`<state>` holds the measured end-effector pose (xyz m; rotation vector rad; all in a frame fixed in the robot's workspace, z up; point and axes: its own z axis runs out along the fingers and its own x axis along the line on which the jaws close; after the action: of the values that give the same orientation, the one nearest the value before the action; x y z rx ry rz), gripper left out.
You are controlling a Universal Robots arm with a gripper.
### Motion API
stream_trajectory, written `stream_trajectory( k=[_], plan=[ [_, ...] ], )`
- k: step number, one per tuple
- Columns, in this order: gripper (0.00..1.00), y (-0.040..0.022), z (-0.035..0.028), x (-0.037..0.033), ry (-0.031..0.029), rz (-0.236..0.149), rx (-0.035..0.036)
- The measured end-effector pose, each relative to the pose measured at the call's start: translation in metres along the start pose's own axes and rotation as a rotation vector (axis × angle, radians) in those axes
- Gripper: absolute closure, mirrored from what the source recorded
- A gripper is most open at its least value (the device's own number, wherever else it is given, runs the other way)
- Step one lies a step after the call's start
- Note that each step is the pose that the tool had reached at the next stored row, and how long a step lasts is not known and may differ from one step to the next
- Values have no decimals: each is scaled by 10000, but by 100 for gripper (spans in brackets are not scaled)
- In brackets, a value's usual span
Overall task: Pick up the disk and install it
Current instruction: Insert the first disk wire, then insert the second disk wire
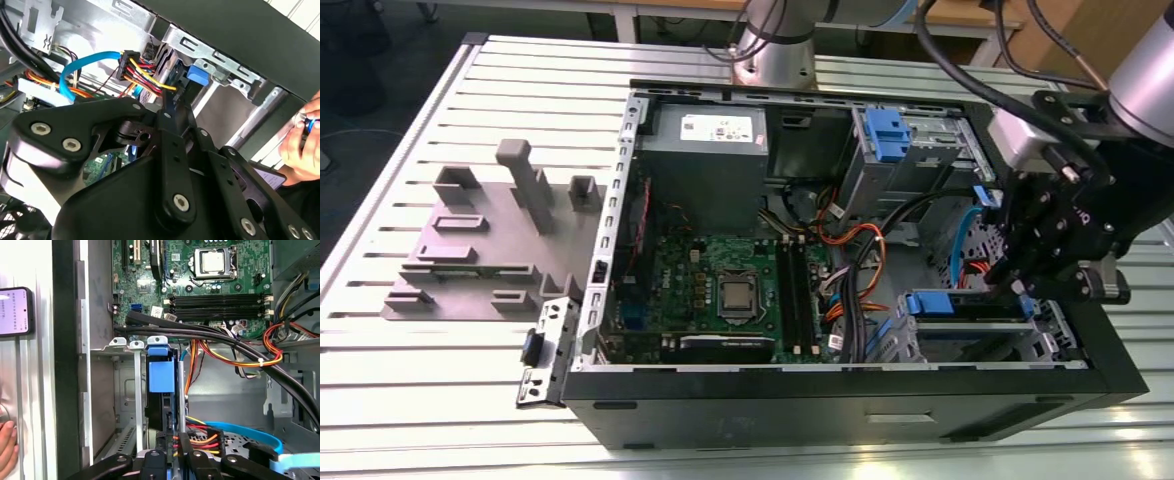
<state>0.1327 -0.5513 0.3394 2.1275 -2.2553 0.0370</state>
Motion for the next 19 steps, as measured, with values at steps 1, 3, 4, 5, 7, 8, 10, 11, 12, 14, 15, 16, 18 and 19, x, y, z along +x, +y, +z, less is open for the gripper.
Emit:
stream_trajectory(
  k=[1, 3, 4, 5, 7, 8, 10, 11, 12, 14, 15, 16, 18, 19],
  plan=[
    [76, 0, -9, 1, 0, 0, -3],
    [76, 0, -10, 1, -2, 0, -5],
    [76, 0, -10, 0, -2, 0, -4],
    [77, 0, -11, 0, 0, 0, -4],
    [89, 0, -12, 0, 0, -1, -4],
    [89, 0, -12, 0, 0, 0, -4],
    [89, 0, -12, 1, 0, 0, -4],
    [89, 0, -13, 1, 1, -1, -4],
    [89, 0, -12, 1, 0, 0, -4],
    [89, 0, -14, 1, 0, 0, -4],
    [89, 0, -15, 1, 0, -1, -4],
    [89, 0, -15, 1, 0, -1, -4],
    [89, 0, -15, 1, 0, 0, -4],
    [89, 0, -16, 1, 0, 0, -4]
  ],
)
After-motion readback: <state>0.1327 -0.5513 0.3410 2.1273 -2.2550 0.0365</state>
